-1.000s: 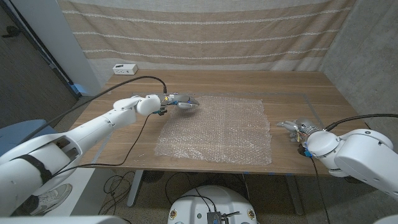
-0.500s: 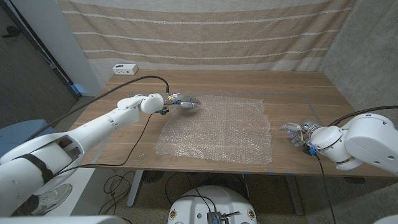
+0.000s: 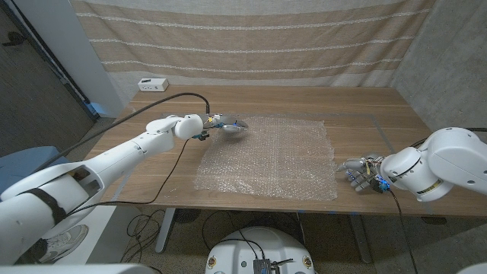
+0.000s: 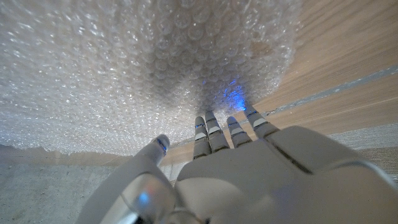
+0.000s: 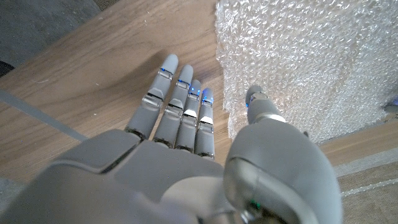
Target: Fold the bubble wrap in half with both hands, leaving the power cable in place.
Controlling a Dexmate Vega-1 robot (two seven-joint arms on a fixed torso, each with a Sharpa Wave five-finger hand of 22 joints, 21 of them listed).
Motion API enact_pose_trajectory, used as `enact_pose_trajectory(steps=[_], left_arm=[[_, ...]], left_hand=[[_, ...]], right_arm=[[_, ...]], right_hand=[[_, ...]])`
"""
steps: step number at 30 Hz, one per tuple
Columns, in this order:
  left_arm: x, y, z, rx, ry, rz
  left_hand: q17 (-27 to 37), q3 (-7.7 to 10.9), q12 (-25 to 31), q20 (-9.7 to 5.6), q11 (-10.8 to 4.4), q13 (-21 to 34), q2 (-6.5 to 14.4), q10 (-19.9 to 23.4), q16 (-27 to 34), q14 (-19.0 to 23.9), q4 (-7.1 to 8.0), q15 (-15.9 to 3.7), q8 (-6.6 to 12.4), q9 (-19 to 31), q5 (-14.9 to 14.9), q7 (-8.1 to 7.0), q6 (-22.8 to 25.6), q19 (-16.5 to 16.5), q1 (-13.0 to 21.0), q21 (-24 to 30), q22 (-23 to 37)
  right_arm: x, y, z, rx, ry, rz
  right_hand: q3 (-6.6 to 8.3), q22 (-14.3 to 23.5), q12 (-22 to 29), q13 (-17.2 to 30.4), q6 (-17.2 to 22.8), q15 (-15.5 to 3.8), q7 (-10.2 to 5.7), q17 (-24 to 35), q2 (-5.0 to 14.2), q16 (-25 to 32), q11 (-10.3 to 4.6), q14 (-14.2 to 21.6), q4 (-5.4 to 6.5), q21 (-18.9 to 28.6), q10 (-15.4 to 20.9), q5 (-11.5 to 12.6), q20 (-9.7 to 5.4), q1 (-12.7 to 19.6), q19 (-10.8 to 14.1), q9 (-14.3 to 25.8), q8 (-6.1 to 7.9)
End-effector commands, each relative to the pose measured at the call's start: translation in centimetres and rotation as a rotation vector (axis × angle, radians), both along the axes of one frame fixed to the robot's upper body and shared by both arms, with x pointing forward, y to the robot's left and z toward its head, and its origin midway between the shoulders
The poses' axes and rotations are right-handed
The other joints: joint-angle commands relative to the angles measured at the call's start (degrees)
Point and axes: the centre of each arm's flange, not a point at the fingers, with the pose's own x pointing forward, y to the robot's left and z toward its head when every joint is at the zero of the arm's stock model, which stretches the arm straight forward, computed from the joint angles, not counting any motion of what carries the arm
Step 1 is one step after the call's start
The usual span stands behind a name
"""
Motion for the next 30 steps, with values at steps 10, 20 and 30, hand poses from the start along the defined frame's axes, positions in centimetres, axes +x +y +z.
enact_pose_trajectory(steps=[10, 20, 30], left_arm=[[-0.3, -0.5, -0.1, -0.006, 0.003, -0.009], [-0.1, -0.4, -0.1, -0.012, 0.005, -0.002], [0.2, -0.1, -0.2, -0.016, 0.012, 0.009]], left_hand=[[0.2, -0.37, 0.1, -0.21, -0.13, 0.1, 3.5, -0.5, 0.2, -0.4, -0.01, -3.48, 0.47, 0.0, 0.5, -0.22, -0.3, -0.2, -1.2, -0.3, 0.3], [0.2, -0.45, 0.1, -0.27, -0.13, 0.1, 3.5, -0.7, 0.2, -0.5, -0.08, -3.53, 0.55, 0.0, 0.6, -0.12, -0.4, -0.3, -1.7, -0.4, 0.3], [0.1, -0.5, 0.1, -0.3, -0.09, 0.1, 3.5, -1.1, 0.2, -0.7, -0.14, -3.5, 0.49, 0.0, 0.7, -0.15, -0.9, -0.4, -2.1, -0.4, 0.3]], right_arm=[[0.9, 0.1, -0.4, 0.0, 0.218, 0.001], [2.8, -0.1, -1.1, 0.053, 0.29, 0.067], [4.6, -0.5, -1.6, 0.197, 0.189, 0.236]], right_hand=[[-0.36, 0.2, -0.3, 0.4, 1.6, -0.58, -0.21, 0.7, -0.15, 0.6, -0.06, 0.5, 0.08, 0.5, 1.3, 0.4, 0.0, 1.2, 1.1, 0.3, 0.0], [-0.96, 0.3, -0.6, 0.4, 1.8, -0.35, 0.08, 1.1, -0.29, 0.9, 0.07, 0.6, 0.77, 0.6, 1.3, 0.3, 0.14, 0.8, 1.5, 0.4, -0.27], [-0.46, 0.3, -0.9, 0.4, 1.6, -0.53, 0.09, 1.4, 0.59, 1.1, 0.0, 0.6, 0.49, 0.6, 1.3, 0.4, 0.01, 2.4, 1.6, 0.4, -0.7]])
